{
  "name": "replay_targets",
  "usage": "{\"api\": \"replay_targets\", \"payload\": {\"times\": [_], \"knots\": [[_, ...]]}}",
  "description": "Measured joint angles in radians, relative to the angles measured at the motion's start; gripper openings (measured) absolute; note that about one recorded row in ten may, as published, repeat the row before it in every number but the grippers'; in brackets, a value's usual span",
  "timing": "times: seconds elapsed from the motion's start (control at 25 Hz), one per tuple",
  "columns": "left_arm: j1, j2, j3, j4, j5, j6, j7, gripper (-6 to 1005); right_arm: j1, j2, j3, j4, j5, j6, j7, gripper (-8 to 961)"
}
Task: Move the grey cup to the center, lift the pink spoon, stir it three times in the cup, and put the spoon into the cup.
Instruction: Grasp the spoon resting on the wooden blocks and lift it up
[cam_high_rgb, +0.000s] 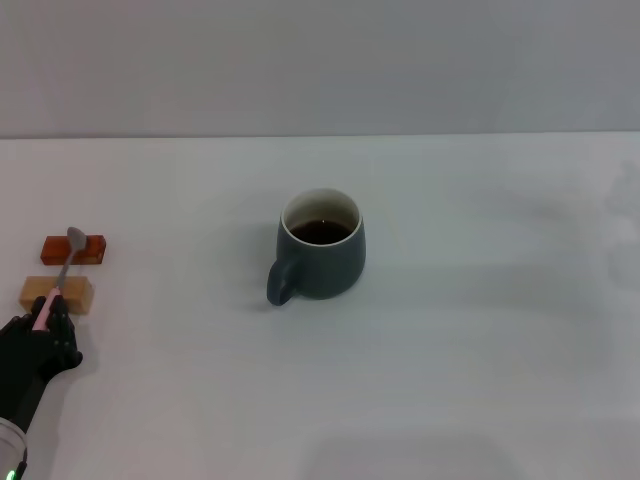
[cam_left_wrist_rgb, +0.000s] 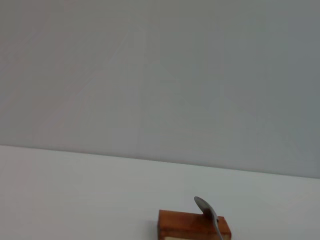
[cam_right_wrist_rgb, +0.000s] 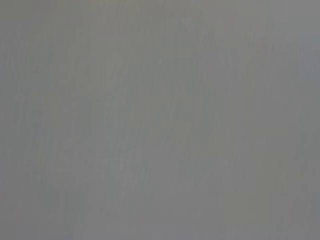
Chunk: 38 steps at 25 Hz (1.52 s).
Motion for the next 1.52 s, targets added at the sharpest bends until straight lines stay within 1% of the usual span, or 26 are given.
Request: {"api": "replay_targets", "payload": {"times": [0.4,0.88,1.4,1.44,1.52], "knots": [[0.001,0.003,0.002,-0.006,-0.021,0.002,-0.008,148,-0.006,0.002,0.0,0.006,0.0,0.0,-0.002,21],[0.051,0.019,0.001,-0.102,-0.02,-0.001,-0.005,146,-0.013,0.005,0.0,0.02,0.0,0.0,-0.01,21],[0.064,0.026,-0.005,-0.138,-0.016,0.004,-0.009,145,-0.014,0.004,0.0,0.023,0.0,0.0,-0.01,21],[0.069,0.032,-0.007,-0.162,-0.014,0.004,-0.009,145,-0.014,0.005,0.0,0.023,0.0,0.0,-0.01,21],[0.072,0.037,-0.007,-0.178,-0.01,0.003,-0.01,145,-0.014,0.004,0.0,0.023,0.0,0.001,-0.01,21]]}}
